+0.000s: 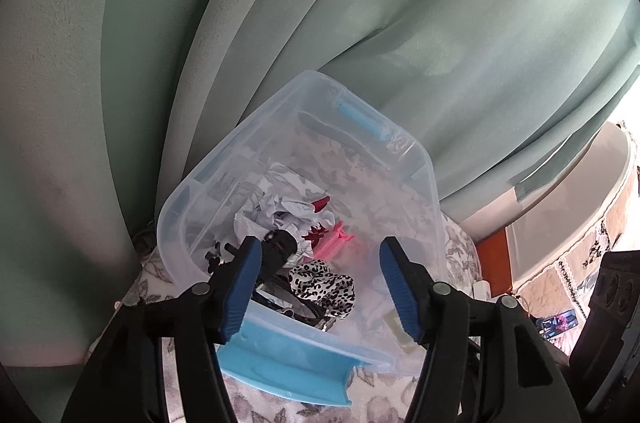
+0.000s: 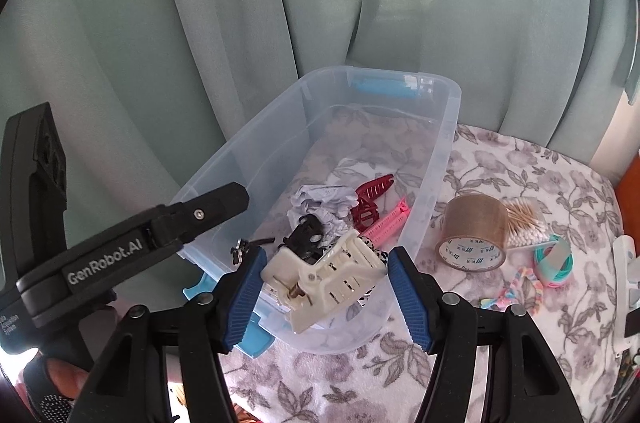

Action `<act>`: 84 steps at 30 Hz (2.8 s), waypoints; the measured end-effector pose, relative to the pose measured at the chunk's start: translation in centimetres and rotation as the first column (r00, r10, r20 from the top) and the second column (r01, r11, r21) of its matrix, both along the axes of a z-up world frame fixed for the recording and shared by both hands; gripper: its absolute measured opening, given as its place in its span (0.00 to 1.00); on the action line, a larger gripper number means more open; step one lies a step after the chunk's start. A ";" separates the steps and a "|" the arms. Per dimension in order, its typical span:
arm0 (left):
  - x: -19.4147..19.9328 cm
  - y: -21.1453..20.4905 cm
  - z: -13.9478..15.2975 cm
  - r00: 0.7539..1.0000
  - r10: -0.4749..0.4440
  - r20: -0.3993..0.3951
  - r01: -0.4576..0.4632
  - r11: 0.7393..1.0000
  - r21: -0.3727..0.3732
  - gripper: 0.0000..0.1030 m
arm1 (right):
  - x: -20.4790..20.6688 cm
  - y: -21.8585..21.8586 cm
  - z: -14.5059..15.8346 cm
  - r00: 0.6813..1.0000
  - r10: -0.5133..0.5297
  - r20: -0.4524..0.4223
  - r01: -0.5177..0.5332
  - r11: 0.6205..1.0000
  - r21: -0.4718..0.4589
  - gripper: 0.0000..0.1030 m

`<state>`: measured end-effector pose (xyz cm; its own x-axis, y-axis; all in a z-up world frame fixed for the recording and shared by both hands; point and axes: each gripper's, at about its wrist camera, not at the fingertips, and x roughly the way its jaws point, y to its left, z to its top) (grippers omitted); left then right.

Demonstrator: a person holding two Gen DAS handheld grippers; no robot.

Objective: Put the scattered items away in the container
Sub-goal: 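Open left tool dropping the car into the container while right tool releases the frame, then withdraw both tools from the container back over the remaining items, then lower left tool toward the brown tape roll while right tool approaches the rainbow hair tie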

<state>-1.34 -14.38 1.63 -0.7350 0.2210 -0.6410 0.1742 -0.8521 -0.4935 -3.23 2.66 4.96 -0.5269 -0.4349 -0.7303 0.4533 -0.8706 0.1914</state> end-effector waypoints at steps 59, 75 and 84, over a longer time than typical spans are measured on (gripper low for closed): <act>5.0 21.6 5.3 0.964 -0.265 0.025 0.255 0.897 -0.361 0.71 | 7.5 25.4 1.4 0.922 -0.385 0.027 0.371 0.863 -0.344 0.69; -1.2 23.8 -2.0 0.942 -0.280 0.182 0.327 0.886 -0.330 0.70 | 3.2 27.5 -6.6 0.885 -0.411 0.219 0.458 0.852 -0.253 0.69; -5.6 24.4 -5.2 0.938 -0.265 0.222 0.324 0.897 -0.300 0.68 | -0.4 26.5 -10.7 0.873 -0.391 0.292 0.454 0.869 -0.194 0.69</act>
<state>-6.97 10.01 -3.54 -0.5418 0.1663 -0.8239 -0.0538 -0.9851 -0.1635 -3.63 29.21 -5.75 -0.5277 -0.3929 -0.7531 -0.0337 -0.8762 0.4807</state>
